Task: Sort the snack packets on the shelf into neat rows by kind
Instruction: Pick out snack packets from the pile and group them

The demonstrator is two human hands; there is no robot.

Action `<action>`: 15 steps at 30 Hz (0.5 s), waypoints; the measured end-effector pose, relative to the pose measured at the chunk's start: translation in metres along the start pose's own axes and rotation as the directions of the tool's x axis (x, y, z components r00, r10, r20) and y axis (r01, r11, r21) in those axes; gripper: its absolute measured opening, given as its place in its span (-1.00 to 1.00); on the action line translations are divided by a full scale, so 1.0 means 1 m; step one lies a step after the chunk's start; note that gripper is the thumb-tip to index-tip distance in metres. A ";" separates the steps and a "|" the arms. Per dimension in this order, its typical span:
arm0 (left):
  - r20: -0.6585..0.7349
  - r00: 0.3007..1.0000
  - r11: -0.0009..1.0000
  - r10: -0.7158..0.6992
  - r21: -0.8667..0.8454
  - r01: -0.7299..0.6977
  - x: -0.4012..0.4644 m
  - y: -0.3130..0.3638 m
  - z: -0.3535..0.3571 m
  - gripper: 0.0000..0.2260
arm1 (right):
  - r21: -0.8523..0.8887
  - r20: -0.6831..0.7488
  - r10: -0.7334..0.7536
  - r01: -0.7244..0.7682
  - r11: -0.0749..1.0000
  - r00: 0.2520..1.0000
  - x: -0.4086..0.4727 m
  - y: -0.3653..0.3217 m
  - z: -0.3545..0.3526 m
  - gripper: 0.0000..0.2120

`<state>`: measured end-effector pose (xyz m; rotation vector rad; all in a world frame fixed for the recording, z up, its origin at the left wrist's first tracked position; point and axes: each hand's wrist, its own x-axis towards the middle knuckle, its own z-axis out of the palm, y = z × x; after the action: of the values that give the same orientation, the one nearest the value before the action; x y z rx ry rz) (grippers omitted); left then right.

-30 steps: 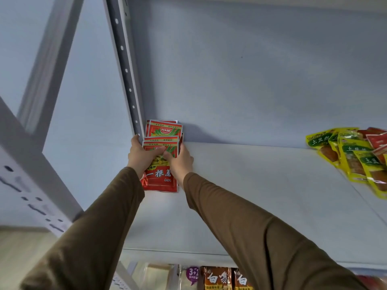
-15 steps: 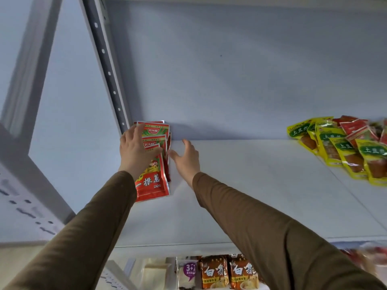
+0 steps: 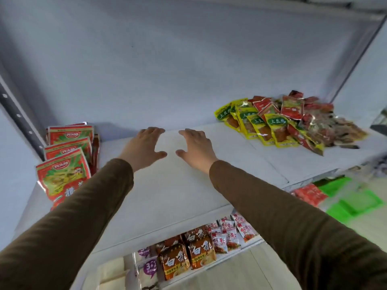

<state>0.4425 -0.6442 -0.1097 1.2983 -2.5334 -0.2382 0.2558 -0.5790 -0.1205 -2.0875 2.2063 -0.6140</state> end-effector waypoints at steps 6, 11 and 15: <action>0.055 0.988 0.989 0.145 -0.006 -0.144 0.042 0.107 0.028 -0.32 | -0.081 -0.028 0.101 -0.103 0.991 0.994 -0.043 0.095 -0.058 -0.36; 0.083 0.978 0.982 0.191 -0.016 -0.190 0.071 0.202 0.056 -0.30 | -0.126 -0.044 0.135 -0.140 0.982 0.990 -0.081 0.181 -0.100 -0.35; 0.088 0.973 0.977 0.211 -0.046 -0.208 0.094 0.272 0.082 -0.30 | -0.138 -0.039 0.136 -0.140 0.981 0.990 -0.102 0.250 -0.124 -0.34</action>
<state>0.1556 -0.5608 -0.0964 1.0177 -2.7056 -0.3036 -0.0089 -0.4449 -0.1082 -1.9748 2.4520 -0.4956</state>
